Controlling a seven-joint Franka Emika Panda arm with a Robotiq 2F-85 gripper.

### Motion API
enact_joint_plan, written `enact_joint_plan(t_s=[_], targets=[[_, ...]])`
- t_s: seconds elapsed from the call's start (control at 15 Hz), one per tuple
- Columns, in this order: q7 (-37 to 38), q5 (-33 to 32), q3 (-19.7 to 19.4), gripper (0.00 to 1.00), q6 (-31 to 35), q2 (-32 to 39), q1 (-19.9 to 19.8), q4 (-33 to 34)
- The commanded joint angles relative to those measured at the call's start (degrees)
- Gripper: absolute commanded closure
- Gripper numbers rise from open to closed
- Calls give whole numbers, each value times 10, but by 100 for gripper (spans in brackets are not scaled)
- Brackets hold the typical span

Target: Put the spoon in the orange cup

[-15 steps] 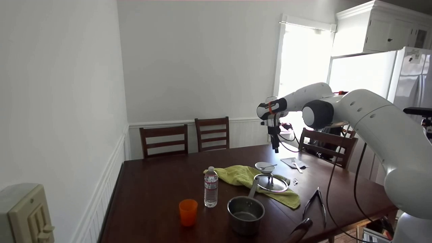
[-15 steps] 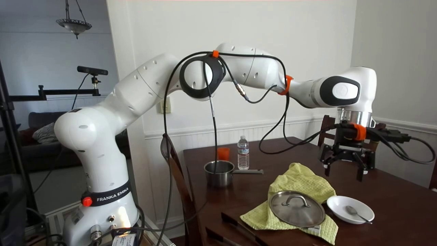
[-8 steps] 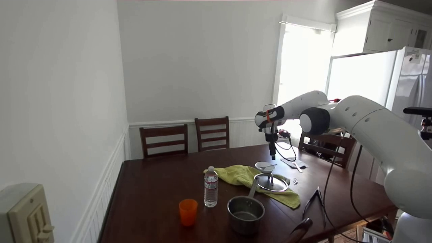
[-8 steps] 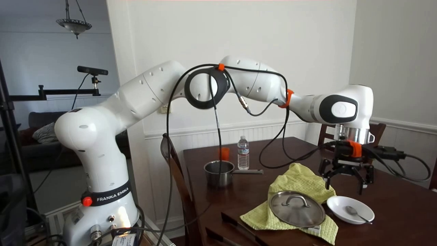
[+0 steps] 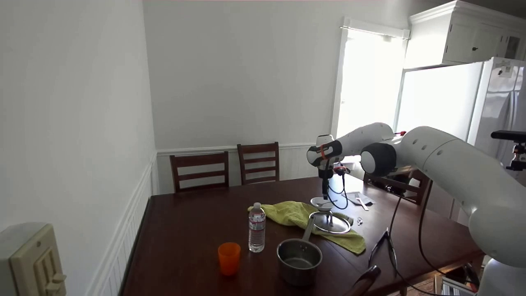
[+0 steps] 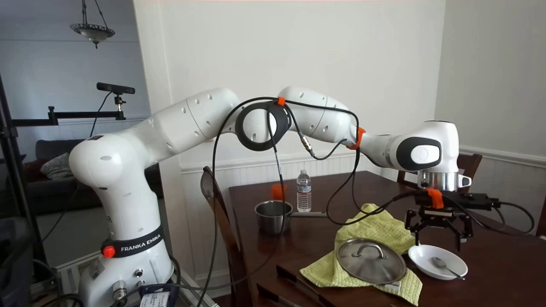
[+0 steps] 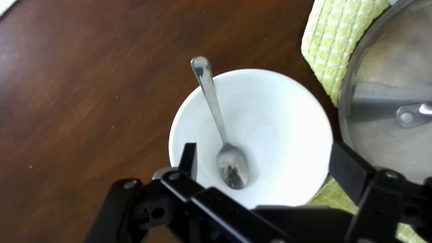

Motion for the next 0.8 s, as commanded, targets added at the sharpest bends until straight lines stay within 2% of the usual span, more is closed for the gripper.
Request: enact_joint_plan(t_s=[0.0, 0.07, 0.2, 0.33, 0.53, 0.67, 0.73], targets=[[1, -2, 0, 0, -3, 3, 0, 7], [1, -3, 0, 0, -6, 6, 0, 12], [22, 2, -2, 0, 59, 16, -2, 16], [24, -4, -5, 0, 97, 24, 1, 16], [15, -7, -5, 0, 116, 32, 2, 12], [24, -8, -8, 10, 120, 38, 3, 7], [24, -7, -8, 28, 120, 43, 3, 10]])
